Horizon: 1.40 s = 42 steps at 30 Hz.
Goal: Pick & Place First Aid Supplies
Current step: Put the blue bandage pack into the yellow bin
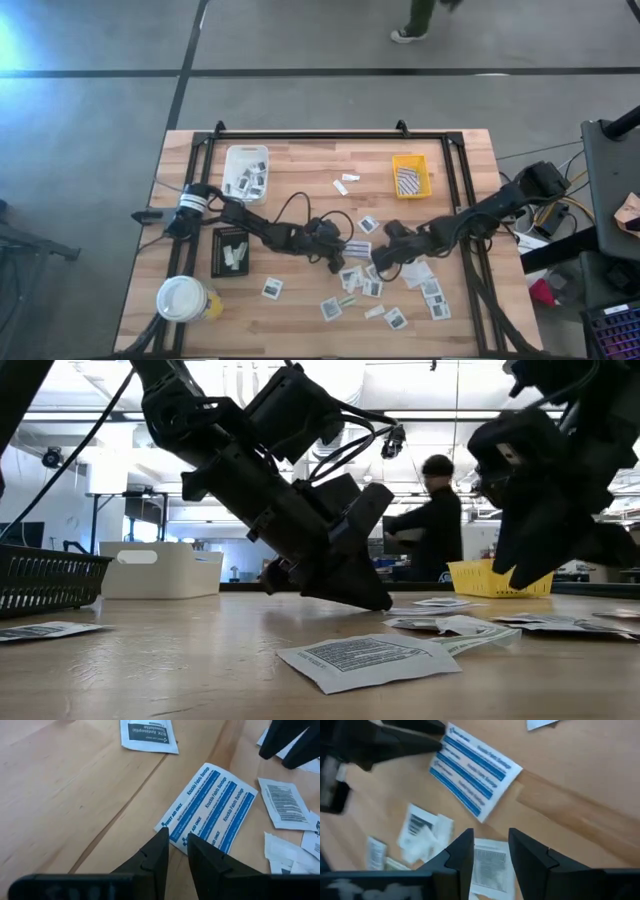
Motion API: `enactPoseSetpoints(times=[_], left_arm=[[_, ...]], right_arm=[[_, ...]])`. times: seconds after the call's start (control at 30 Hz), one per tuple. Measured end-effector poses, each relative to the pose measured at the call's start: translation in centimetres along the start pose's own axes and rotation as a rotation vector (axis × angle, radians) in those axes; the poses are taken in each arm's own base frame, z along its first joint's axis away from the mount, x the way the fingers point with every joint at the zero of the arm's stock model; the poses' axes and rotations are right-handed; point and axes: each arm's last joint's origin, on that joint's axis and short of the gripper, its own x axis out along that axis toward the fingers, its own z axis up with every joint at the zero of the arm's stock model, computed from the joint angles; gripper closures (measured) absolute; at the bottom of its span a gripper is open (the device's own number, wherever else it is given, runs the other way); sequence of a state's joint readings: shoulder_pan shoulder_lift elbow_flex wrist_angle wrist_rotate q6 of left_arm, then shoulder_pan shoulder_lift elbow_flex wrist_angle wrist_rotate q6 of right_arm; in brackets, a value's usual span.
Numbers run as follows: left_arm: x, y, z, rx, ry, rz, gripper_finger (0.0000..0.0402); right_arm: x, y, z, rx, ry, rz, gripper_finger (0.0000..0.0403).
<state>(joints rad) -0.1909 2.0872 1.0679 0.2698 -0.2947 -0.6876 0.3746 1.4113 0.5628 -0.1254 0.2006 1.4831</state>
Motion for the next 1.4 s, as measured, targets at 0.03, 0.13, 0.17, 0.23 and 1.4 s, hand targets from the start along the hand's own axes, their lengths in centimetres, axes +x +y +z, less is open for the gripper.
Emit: enactPoseSetpoints(times=[0.03,0.13,0.17,0.23,1.4], left_arm=[[0.0,0.0,0.0,0.000,0.003,0.002,0.0314],[0.0,0.0,-0.1,0.000,0.007,0.004,0.0314],[0.0,0.0,-0.1,0.000,0.007,0.004,0.0314],[0.0,0.0,-0.1,-0.003,0.006,0.005,0.0314],[0.0,0.1,-0.1,-0.035,0.004,0.006,0.0314]], right_arm=[[0.1,-0.1,0.0,0.021,-0.003,0.025,0.0282],[0.5,-0.7,-0.1,0.086,-0.006,0.079,0.0282],[0.6,-0.8,-0.1,0.112,-0.006,0.091,0.0282],[0.7,-1.1,-0.1,0.161,-0.010,0.102,0.0282],[3.8,-1.1,1.1,0.284,0.013,0.099,0.0282]])
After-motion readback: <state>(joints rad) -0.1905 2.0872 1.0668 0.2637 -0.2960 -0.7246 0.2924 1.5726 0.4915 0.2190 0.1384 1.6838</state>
